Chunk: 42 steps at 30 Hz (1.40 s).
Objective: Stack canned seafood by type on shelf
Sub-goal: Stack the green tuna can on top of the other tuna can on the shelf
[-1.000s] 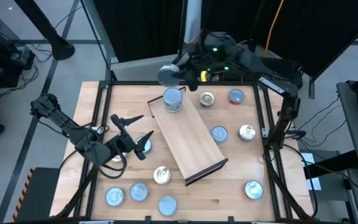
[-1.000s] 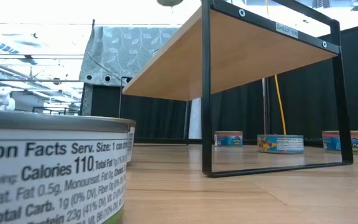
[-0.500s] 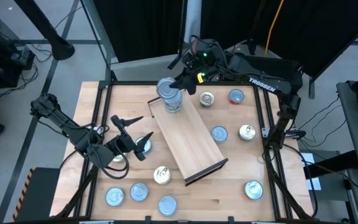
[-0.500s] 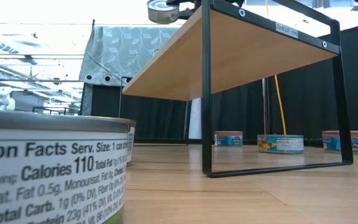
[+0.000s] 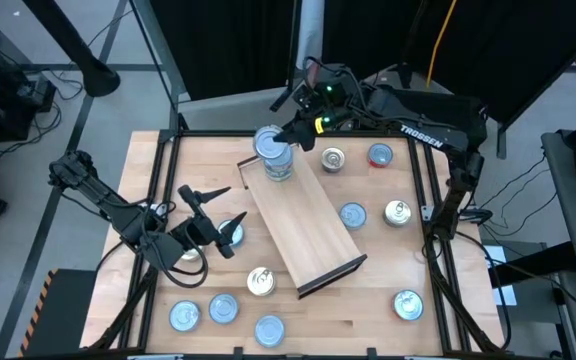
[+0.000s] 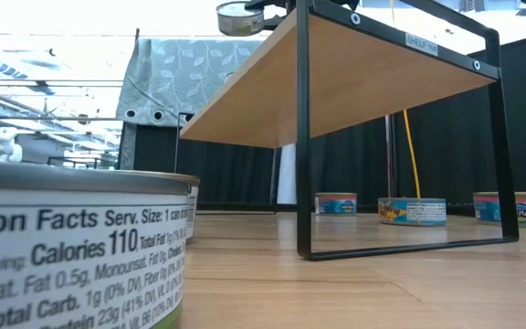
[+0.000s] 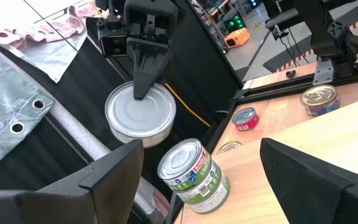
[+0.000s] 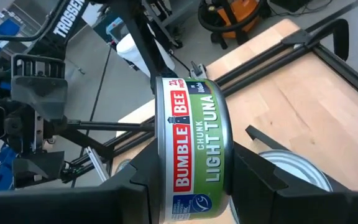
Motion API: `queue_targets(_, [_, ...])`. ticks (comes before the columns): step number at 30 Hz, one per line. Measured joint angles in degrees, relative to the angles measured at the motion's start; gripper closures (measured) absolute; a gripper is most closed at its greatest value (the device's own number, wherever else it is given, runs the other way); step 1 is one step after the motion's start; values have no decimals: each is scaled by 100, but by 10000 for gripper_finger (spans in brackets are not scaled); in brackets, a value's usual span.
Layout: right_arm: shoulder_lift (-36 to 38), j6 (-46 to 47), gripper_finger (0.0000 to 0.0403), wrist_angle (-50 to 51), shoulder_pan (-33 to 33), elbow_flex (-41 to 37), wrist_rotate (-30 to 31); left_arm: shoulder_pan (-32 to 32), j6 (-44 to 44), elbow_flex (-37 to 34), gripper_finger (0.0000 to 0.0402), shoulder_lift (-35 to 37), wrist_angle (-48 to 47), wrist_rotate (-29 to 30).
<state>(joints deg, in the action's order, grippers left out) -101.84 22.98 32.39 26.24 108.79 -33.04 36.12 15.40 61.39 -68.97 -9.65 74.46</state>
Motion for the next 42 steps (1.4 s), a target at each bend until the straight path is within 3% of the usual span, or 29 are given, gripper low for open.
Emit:
queue_targets(9, [-1, -193, 273, 439, 44, -3, 169, 0, -3, 0, 80, 0, -42, -3])
queue_targets(28, [-81, -116, 272, -333, 225, -850, 269, 0, -11, 0, 80, -2, -36, -63])
queue_targets(42, [-79, -316, 208, -115, 197, -850, 382, 0, -11, 0, 80, -2, -35, -66])
